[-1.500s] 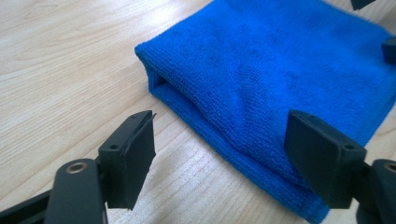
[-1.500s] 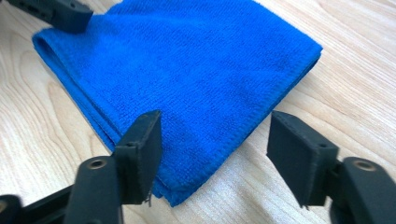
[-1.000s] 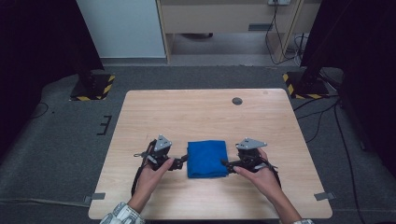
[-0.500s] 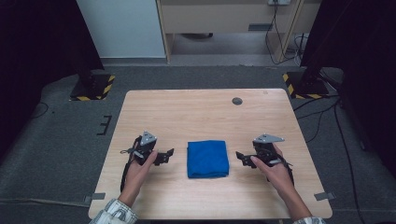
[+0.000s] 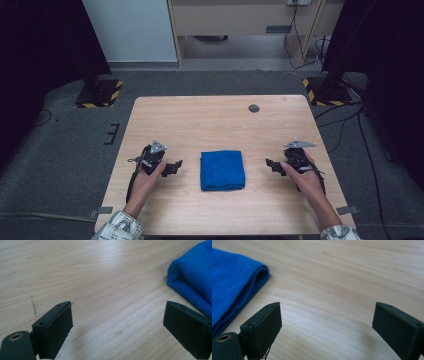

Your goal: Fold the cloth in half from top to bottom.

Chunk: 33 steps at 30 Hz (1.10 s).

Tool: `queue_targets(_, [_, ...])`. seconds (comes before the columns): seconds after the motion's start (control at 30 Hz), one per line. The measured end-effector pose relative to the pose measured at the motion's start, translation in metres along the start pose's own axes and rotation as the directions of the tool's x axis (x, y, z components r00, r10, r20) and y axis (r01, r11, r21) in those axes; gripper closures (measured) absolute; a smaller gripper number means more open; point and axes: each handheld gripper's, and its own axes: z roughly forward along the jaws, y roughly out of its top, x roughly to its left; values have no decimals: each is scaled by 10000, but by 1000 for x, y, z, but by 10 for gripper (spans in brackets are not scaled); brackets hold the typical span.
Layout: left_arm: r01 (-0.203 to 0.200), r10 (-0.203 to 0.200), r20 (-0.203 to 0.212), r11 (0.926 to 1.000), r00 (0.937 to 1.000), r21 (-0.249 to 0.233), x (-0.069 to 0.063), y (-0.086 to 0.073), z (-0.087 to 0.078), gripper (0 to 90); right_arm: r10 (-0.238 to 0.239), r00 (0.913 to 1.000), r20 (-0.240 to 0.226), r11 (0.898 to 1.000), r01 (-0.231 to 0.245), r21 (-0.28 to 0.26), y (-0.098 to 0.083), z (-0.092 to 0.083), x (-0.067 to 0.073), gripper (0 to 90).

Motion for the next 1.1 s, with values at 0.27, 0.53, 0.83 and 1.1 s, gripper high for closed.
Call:
queue_targets(0.27, [360, -355, -300, 9992, 9989, 154, 9, -4, 7, 76, 675, 9959, 606, 9976, -663, -220, 4, -1, -25, 98])
queue_targets(0.53, [373, -361, -308, 9985, 9989, 403, 10, -6, 12, 72, 809, 9875, 1350, 9962, -843, 197, -2, 10, -34, 98])
queue_targets(0.83, [145, -127, -306, 9981, 9995, 594, 7, -8, 19, 50, 179, 9817, 1896, 9986, -272, 464, -5, 20, -27, 67])
queue_targets(1.1, [-184, 214, -433, 9975, 9988, 676, 4, -8, 22, 16, 137, 9782, 2074, 9989, -227, 415, -7, 21, -21, 57])
